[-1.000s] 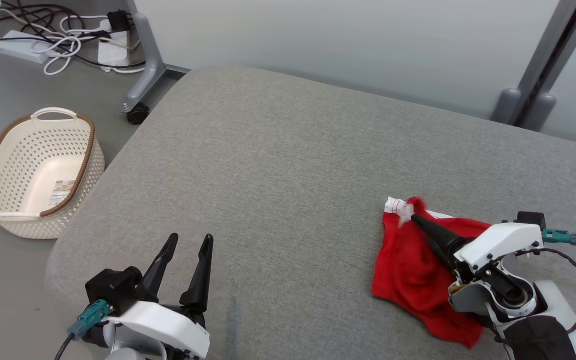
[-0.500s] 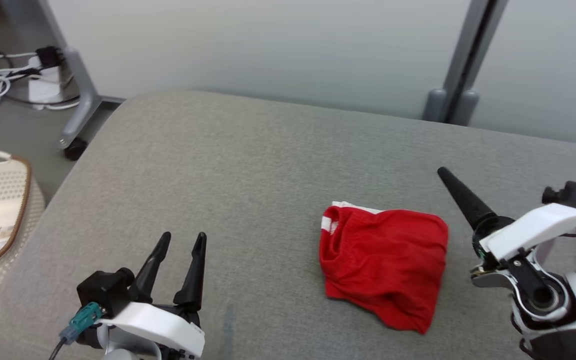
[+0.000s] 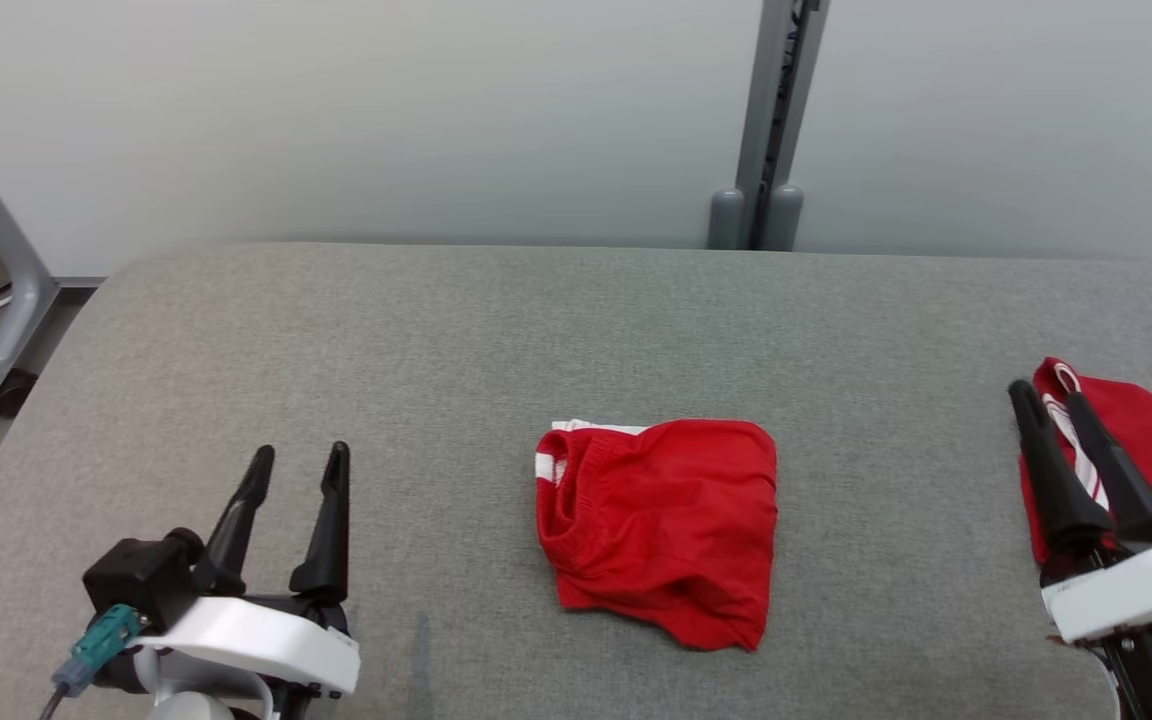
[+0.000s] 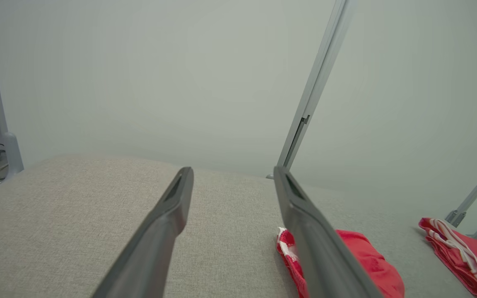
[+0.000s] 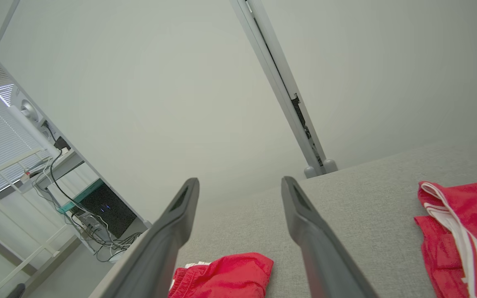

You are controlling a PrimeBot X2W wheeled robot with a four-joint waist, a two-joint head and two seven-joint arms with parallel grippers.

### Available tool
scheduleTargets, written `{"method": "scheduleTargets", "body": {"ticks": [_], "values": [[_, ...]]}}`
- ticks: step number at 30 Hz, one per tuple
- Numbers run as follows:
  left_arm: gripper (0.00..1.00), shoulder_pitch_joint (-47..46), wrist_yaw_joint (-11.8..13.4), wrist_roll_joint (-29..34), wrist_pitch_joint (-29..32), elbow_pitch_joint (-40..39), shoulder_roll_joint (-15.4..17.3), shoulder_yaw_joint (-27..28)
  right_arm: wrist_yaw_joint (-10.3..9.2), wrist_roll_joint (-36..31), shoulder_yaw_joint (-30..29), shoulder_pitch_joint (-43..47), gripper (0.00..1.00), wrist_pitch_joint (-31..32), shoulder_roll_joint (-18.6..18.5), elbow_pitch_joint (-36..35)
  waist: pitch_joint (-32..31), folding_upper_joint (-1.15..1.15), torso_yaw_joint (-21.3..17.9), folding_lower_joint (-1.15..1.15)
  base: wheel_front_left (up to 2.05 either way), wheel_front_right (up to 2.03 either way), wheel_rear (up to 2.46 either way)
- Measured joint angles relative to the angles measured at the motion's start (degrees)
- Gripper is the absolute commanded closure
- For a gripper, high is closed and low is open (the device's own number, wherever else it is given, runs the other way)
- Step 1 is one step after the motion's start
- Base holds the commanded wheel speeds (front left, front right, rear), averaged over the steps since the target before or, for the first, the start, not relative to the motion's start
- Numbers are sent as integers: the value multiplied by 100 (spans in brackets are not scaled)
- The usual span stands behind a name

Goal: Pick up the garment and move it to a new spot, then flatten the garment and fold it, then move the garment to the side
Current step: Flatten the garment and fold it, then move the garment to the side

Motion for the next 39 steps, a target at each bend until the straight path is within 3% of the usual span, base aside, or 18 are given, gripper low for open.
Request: {"method": "scheduleTargets", "body": {"ticks": [11, 21, 32, 39], "values": [[0, 185, 76, 241, -15, 3, 68, 252, 0, -1737, -68, 645, 0, -992, 181, 358, 16, 0, -244, 0, 0, 0, 0], [0, 260, 45, 446, -21, 109, -26, 393, 0, -1980, -8, 620, 0, -1177, 244, 514, -10, 0, -230, 0, 0, 0, 0], [0, 253, -83, 546, -22, 171, -181, 386, 0, -1967, 148, 462, 0, -687, 223, 724, 2, 0, 17, 0, 0, 0, 0], [0, 160, -147, 568, -20, 242, -290, 281, 0, -1871, 270, -199, 0, 265, 425, 1668, 67, 0, 479, 0, 0, 0, 0]]}}
